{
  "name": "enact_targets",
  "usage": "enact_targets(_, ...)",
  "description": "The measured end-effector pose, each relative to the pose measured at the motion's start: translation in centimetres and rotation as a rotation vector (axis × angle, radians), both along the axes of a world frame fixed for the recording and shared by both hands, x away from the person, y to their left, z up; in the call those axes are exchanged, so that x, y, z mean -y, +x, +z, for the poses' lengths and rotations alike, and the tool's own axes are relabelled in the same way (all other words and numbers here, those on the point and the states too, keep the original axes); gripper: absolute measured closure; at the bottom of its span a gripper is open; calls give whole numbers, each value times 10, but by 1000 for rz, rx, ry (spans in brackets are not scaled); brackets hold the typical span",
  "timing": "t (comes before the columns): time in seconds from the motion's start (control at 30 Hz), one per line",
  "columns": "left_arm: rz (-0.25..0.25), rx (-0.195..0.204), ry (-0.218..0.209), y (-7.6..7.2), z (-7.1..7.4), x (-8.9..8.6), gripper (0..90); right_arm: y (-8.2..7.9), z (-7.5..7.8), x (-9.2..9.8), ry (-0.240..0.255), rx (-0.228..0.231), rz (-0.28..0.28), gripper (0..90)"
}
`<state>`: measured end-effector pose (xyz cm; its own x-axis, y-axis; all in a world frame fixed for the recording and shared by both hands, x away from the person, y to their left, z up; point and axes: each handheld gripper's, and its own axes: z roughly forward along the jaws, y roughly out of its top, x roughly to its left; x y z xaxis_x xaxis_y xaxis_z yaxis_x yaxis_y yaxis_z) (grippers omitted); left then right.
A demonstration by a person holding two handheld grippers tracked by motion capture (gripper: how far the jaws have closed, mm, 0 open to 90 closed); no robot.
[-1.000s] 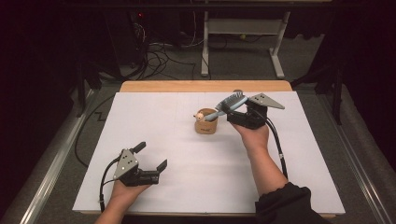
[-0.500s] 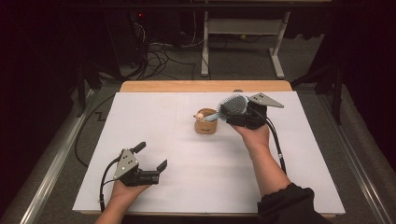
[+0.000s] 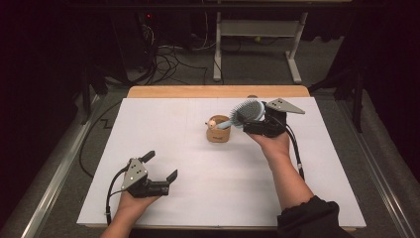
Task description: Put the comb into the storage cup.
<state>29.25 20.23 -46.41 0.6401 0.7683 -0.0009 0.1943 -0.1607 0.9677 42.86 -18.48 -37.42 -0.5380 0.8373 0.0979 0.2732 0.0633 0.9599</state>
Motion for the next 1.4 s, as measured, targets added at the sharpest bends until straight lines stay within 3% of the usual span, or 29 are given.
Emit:
enact_targets(0.4,15,-31,-13,4,1,-9,0,-24,6,5,-48,39,34,0)
enact_targets(0.53,25,-46,-16,5,1,-13,0,-34,-6,11,-62,37,39,0)
enact_targets(0.7,40,-51,-21,7,1,-18,0,-46,-33,23,-105,11,27,0)
enact_targets(0.87,48,-67,-32,8,1,-22,2,-59,-54,37,-111,-15,16,0)
enact_targets(1.1,51,-69,-24,6,1,-30,1,-87,-67,55,-89,3,2,0)
enact_targets(1.23,50,-72,-23,6,0,-34,0,-105,-74,74,-51,19,-25,0)
enact_targets(1.4,39,-73,15,2,-2,-38,0,-133,-73,99,-48,58,-57,0)
